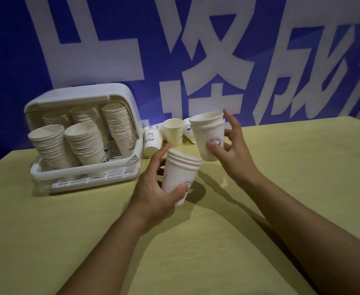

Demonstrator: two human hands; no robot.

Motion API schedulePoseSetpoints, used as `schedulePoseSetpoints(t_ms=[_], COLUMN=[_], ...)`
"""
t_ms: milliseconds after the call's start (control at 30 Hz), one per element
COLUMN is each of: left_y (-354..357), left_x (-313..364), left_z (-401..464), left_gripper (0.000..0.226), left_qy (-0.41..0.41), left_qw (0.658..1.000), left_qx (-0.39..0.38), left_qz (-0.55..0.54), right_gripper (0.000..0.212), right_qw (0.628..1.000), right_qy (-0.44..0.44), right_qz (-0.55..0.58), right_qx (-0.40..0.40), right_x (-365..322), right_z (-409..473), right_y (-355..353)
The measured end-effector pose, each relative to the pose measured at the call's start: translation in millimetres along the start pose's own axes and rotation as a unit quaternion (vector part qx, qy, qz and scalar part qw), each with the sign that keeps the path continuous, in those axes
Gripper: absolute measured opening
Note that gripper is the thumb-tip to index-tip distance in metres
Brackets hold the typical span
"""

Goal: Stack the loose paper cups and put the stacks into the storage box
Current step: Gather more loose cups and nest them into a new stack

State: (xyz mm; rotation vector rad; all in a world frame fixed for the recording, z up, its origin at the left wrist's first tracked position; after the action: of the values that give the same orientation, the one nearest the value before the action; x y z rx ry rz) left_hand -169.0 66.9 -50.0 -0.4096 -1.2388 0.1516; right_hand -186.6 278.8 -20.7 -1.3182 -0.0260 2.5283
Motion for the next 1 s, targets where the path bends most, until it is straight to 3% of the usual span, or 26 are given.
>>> schedulePoseSetpoints(t_ms=[267, 433, 567, 700, 800, 1000], left_y=[4, 11, 12, 12, 6, -8], left_x=[0, 3, -2, -5, -6, -15], left_z=[-3, -2, -3, -4, -2, 2], left_gripper=[0.115, 0.128, 0.132, 0.132, 0.128, 0.097], left_qy=[-0.002, -0.008, -0.009, -0.018, -0.023, -0.045], left_qw=[0.996, 0.994, 0.994, 0.995, 0.999, 0.996], left_qx=[-0.032, -0.036, -0.034, -0.022, 0.018, 0.065], left_qz=[0.087, 0.107, 0.107, 0.095, 0.046, 0.045], right_gripper=[0.083, 0.081, 0.083, 0.076, 0.054, 0.04], right_qw=[1.0, 0.996, 0.995, 0.994, 0.995, 0.989], right_qy=[-0.016, -0.015, 0.002, 0.004, 0.003, 0.039], right_qz=[0.024, -0.008, -0.032, -0.042, -0.042, -0.051], right_qx=[-0.003, -0.09, -0.1, -0.1, -0.095, -0.134], right_x=[-23, -18, -17, -13, -7, 0], right_z=[-7, -18, -20, -24, -32, -44], right_y=[14, 35, 39, 38, 40, 51])
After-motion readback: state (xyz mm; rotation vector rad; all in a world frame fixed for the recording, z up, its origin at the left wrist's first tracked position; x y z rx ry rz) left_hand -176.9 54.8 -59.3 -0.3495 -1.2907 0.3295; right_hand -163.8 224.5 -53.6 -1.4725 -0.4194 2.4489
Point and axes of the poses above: each hand's wrist, its own z-axis towards the middle knuckle, its own y-axis out of the palm, x = y × z, the point moved 5 cm from there along z, towards the middle knuckle, and after that the axes turned 8 degrees about -y, right-handed, at the moved point
